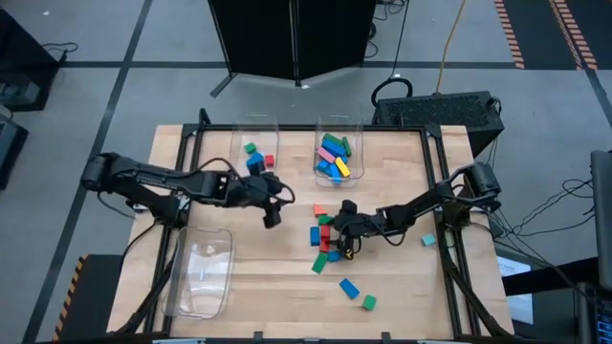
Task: Sort blocks by size
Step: Put the red half cylinder block into the top left transparent bin
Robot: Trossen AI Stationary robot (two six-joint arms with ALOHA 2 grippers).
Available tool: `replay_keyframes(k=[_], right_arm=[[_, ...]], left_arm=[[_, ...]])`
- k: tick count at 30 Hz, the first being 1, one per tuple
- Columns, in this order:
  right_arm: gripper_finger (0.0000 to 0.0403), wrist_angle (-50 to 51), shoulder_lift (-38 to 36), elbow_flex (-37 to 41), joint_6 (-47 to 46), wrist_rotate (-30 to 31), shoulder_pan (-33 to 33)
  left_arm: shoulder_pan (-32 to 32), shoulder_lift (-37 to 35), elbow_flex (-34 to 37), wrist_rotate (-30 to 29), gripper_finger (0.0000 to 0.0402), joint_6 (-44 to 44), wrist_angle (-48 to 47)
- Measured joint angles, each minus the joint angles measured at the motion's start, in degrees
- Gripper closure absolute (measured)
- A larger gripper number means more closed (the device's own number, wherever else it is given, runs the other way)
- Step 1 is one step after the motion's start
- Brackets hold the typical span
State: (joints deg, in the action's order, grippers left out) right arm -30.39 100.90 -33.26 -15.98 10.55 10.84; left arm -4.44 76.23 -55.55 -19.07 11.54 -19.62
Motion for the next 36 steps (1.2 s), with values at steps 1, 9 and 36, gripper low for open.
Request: replay_keyframes(k=[1,9,36], right_arm=[[0.0104,0.0,0.0,0.0,0.01,0.01,-0.01],[0.0122,-0.11,0.02,0.02,0.03,-0.16,-0.93],[0.0141,1.2,0.02,0.09,-5.45,-5.82,-2.26]], left_arm=[[-0.42,0.16,0.89,-0.7,0.0175,0.39,1.13],[-2.89,1.58,3.67,-2.42,0.0175,1.68,8.55],[-4.34,10.23,3.58,0.31,0.0175,1.63,19.82]])
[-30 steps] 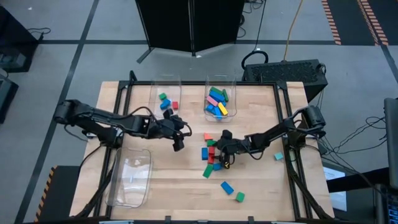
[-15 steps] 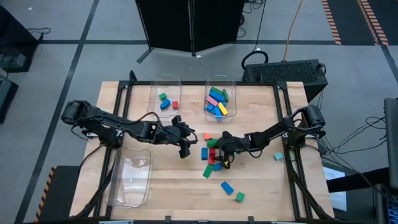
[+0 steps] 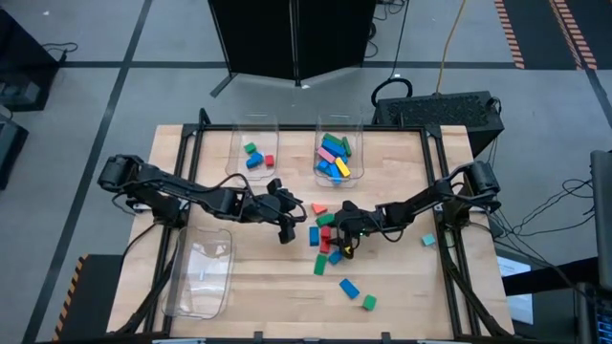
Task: Sort blocks by size
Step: Put the red half cylinder block into the top left transparent bin
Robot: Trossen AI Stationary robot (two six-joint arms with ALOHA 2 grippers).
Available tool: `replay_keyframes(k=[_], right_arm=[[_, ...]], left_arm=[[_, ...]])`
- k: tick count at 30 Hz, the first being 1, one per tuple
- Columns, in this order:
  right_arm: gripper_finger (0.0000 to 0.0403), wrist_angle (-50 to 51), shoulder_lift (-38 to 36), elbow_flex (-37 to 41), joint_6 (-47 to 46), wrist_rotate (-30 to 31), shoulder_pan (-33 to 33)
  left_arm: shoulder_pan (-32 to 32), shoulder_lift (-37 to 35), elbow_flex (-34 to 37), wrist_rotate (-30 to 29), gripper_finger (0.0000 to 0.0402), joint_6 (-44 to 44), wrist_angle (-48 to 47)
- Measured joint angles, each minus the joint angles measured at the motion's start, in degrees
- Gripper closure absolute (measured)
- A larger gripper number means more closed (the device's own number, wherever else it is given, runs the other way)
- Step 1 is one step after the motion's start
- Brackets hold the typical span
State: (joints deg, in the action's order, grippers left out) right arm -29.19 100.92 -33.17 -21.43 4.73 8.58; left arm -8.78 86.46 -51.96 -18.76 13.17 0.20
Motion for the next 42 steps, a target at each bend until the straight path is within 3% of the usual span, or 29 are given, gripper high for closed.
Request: replay_keyframes(k=[12,22,29,35,42], right_arm=[[0.0197,-5.21,5.75,-0.11,-0.27,-0.26,-1.27],[0.0235,-0.6,1.82,-0.01,0.18,-0.64,-1.4],[0.0237,2.99,-3.24,0.22,1.23,-0.59,0.3],[0.0235,1.4,-7.13,0.13,2.36,-0.76,2.69],[0.0234,-2.61,-8.74,0.11,2.86,-5.27,3.56]], left_arm=[[0.0,0.0,0.0,-0.02,0.0175,-0.18,1.93],[0.0,0.0,0.0,-0.02,0.0175,-0.84,1.79],[-1.16,2.87,-0.05,3.56,0.0175,-14.22,2.09],[-3.89,8.95,-0.07,3.85,0.0175,-29.44,11.8],[-6.85,13.19,-0.04,3.93,0.0175,-46.54,20.07]])
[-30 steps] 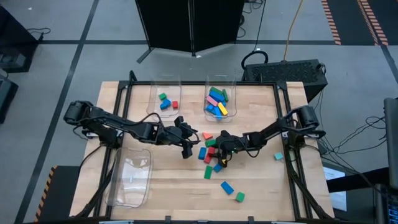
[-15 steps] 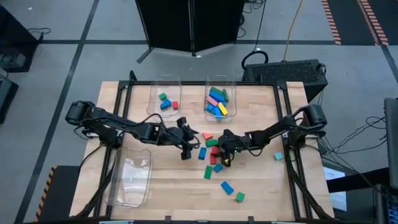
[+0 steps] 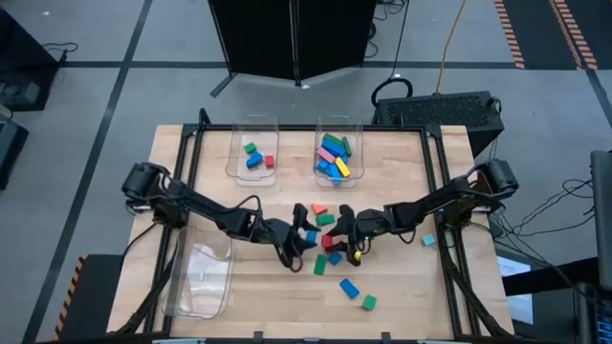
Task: Sort blocks by size
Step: Put the red half cylinder block into the top left transparent bin
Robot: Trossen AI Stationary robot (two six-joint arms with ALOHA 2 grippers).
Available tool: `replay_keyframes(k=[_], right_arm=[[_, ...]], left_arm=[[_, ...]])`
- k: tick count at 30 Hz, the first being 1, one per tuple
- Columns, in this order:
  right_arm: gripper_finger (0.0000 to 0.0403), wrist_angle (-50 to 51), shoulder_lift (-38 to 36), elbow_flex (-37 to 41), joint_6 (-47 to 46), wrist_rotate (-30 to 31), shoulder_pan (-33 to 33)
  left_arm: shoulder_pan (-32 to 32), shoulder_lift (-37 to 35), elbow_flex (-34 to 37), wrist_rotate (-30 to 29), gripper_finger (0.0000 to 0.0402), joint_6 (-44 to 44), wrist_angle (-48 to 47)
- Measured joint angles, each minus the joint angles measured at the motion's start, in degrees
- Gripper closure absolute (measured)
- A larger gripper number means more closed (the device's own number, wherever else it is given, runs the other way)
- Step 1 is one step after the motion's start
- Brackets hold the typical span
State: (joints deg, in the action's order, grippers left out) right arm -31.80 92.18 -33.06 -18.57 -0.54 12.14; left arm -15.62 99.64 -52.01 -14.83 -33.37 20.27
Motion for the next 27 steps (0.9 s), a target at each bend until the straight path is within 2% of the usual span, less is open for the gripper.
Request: replay_keyframes(k=[3,10,22,27], right_arm=[[0.0234,-1.63,0.0,0.0,-0.02,-2.83,-0.02],[0.0234,-8.01,0.0,-0.02,-0.34,-5.89,-0.02],[0.0234,-13.33,-0.04,-0.07,-2.2,-5.33,-0.87],[0.0234,-13.63,-0.04,-0.07,-2.43,-5.35,-1.57]], left_arm=[[-0.86,0.49,0.0,-0.02,0.0175,-3.5,0.36],[-1.39,0.49,0.0,-0.21,0.0175,-4.58,2.56],[-1.39,0.49,0.0,-0.22,0.0176,-5.09,6.3],[-1.28,0.49,0.0,0.25,0.019,-5.09,6.84]])
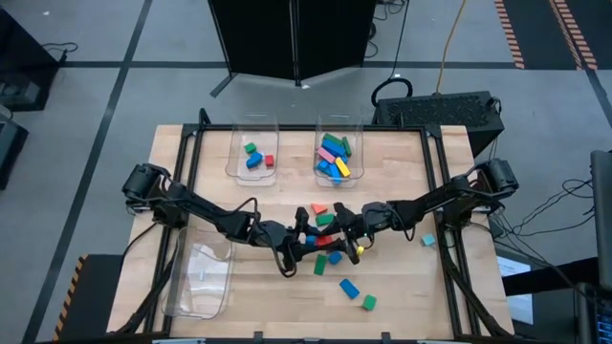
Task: Sort blocks by size
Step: Put the red half cylinder block into the top left transparent bin
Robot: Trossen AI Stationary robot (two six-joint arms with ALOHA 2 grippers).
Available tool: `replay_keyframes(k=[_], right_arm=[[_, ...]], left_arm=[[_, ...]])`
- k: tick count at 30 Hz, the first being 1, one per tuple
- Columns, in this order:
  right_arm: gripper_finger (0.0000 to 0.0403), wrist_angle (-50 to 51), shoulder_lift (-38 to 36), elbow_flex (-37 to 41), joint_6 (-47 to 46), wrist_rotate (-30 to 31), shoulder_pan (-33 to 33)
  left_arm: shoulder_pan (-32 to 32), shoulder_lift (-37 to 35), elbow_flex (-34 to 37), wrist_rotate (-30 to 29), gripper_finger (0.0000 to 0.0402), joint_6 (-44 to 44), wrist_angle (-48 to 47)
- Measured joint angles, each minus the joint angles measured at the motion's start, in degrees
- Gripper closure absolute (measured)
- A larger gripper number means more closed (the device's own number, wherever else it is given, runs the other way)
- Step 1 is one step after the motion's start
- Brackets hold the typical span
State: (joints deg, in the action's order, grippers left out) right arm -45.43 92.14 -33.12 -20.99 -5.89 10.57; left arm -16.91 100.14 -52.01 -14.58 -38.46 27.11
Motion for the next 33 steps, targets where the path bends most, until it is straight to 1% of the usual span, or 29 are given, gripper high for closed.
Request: replay_keyframes(k=[8,14,16,19,21,24,26,28,30,33], right_arm=[[0.0234,-0.11,0.0,0.0,-0.68,-0.19,-0.02],[0.0233,0.13,0.0,0.0,-1.18,-0.5,-0.02],[0.0229,-0.09,0.0,0.0,-1.56,-0.67,-0.02],[0.0213,-0.11,0.0,0.0,-1.33,0.15,-0.03],[0.0197,-0.51,-0.02,-0.04,-1.14,1.83,-0.09],[0.0172,0.18,-0.02,-0.06,-1.2,5.19,-0.17],[0.0158,0.77,-0.02,-0.07,-1.25,5.92,-0.34],[0.0147,2.17,-0.31,-0.07,-2.11,5.36,-0.58],[0.0139,4.43,-0.9,-0.07,-3.06,5.49,-0.48],[0.0136,8.15,-2.21,-0.07,-3.57,6.79,-0.8]], left_arm=[[0.0,1.54,-0.02,0.08,0.0238,-1.15,1.78],[0.0,1.6,-0.02,-0.49,0.0291,-1.64,1.92],[-0.04,1.62,-0.02,-0.47,0.0305,-1.83,2.31],[0.0,1.62,-0.02,-0.7,0.0312,-0.83,2.45],[0.0,1.62,-0.02,-2.62,0.0314,-0.45,2.29],[-0.34,1.09,-0.02,-9.46,0.0315,0.01,0.18],[-0.5,-0.23,-0.02,-13.94,0.0316,2.59,-2.51],[0.0,-2.3,-0.02,-16.56,0.0316,5.68,-7.07],[1.08,-4.48,-0.02,-17.59,0.0316,9.28,-11.13],[2.74,-8.61,0.0,-17.51,0.0316,14.43,-17.19]])
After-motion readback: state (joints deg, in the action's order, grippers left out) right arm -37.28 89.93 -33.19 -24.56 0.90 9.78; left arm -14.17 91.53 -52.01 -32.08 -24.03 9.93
